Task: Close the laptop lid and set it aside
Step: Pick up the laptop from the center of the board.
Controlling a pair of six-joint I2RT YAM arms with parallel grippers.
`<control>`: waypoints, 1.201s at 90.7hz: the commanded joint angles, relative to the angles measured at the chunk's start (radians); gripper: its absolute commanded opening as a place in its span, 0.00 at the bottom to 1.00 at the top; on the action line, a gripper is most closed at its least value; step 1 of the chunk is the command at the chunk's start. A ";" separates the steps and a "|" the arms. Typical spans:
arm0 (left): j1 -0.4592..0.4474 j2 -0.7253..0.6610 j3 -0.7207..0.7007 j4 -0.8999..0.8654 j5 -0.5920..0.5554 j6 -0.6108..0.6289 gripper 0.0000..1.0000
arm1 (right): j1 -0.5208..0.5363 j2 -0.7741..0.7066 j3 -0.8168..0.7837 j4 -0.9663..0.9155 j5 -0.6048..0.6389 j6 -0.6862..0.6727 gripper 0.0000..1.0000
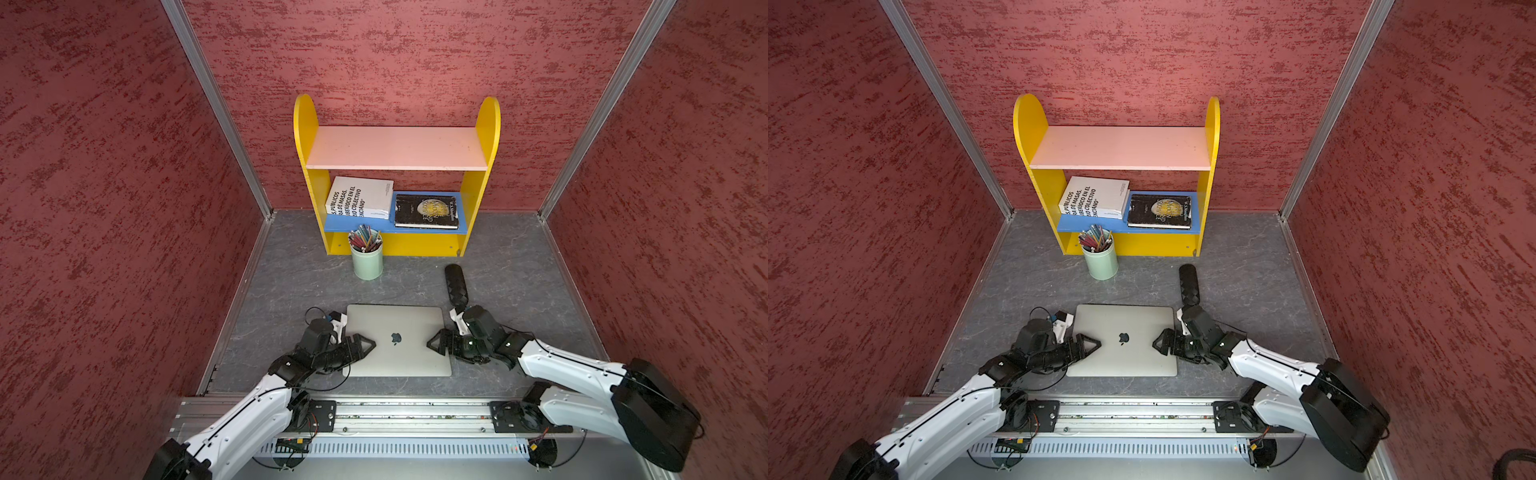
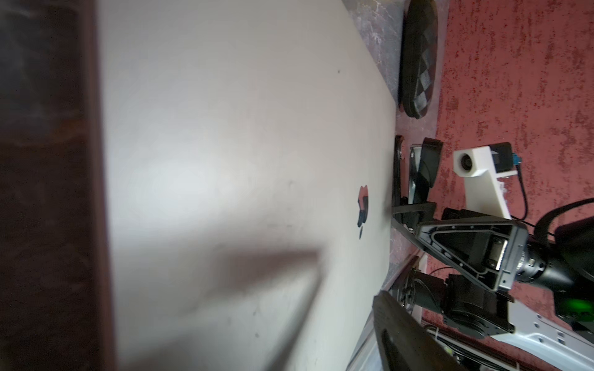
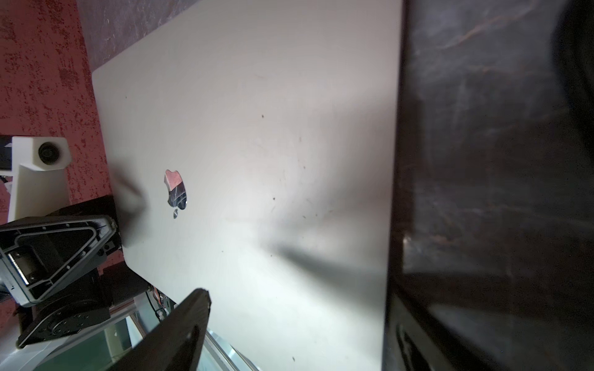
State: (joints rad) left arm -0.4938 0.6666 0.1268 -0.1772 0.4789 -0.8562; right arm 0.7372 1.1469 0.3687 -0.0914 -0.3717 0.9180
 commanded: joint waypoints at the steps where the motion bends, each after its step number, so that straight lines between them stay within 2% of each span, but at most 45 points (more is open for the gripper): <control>1: -0.006 -0.029 0.008 0.092 0.108 -0.005 0.78 | 0.018 -0.011 -0.012 0.070 -0.097 0.019 0.89; 20: 0.005 -0.040 0.002 0.097 0.122 -0.015 0.74 | 0.018 -0.014 -0.017 0.067 -0.090 0.016 0.89; 44: 0.013 -0.075 -0.011 0.106 0.139 -0.043 0.61 | 0.016 -0.029 -0.027 0.059 -0.081 0.013 0.90; 52: 0.020 -0.093 -0.010 0.093 0.146 -0.045 0.59 | 0.016 -0.034 -0.028 0.056 -0.076 0.010 0.90; 63: 0.037 -0.117 -0.005 0.067 0.165 -0.043 0.62 | 0.013 -0.039 -0.034 0.052 -0.074 0.008 0.91; 82: 0.083 -0.134 0.009 0.012 0.199 -0.021 0.78 | 0.008 -0.033 -0.037 0.048 -0.068 0.000 0.91; 109: 0.133 -0.154 0.076 -0.188 0.170 0.075 0.79 | 0.005 -0.004 -0.040 0.058 -0.063 -0.006 0.91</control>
State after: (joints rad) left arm -0.3786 0.5346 0.1364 -0.2958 0.6483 -0.8509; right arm 0.7387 1.1263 0.3389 -0.0635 -0.4255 0.9237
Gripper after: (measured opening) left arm 0.791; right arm 0.908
